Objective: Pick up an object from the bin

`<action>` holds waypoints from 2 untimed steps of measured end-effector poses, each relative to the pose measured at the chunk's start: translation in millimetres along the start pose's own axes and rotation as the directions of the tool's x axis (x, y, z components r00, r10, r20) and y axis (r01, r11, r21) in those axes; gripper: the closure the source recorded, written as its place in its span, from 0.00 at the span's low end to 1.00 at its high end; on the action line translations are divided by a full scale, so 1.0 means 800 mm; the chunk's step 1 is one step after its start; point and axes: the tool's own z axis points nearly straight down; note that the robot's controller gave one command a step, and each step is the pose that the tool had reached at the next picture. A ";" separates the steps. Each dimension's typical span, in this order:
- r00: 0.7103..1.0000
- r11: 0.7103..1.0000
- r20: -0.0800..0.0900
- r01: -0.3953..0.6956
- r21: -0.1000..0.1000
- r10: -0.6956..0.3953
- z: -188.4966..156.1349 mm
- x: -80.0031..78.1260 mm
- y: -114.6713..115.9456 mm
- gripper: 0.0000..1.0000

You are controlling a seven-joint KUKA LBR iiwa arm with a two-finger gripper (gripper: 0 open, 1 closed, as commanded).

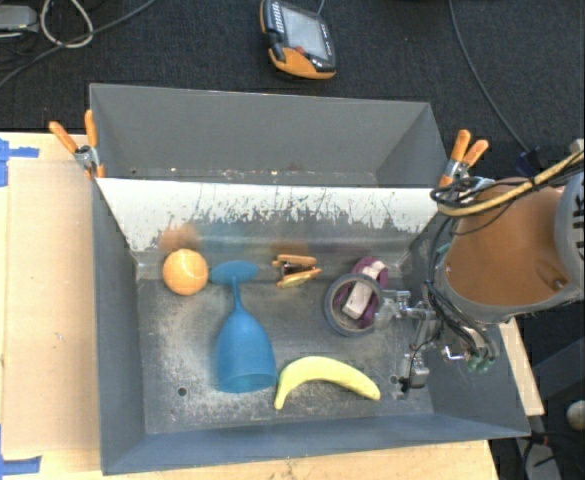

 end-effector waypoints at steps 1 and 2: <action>1.000 1.000 0.000 0.000 0.000 0.000 0.000 0.000 0.000 0.00; 0.980 0.980 -0.003 0.197 -0.001 -0.197 0.029 -0.005 -0.004 0.00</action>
Offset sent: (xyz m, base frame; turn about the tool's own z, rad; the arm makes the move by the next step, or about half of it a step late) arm 0.0048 -0.0046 -0.0254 -0.2296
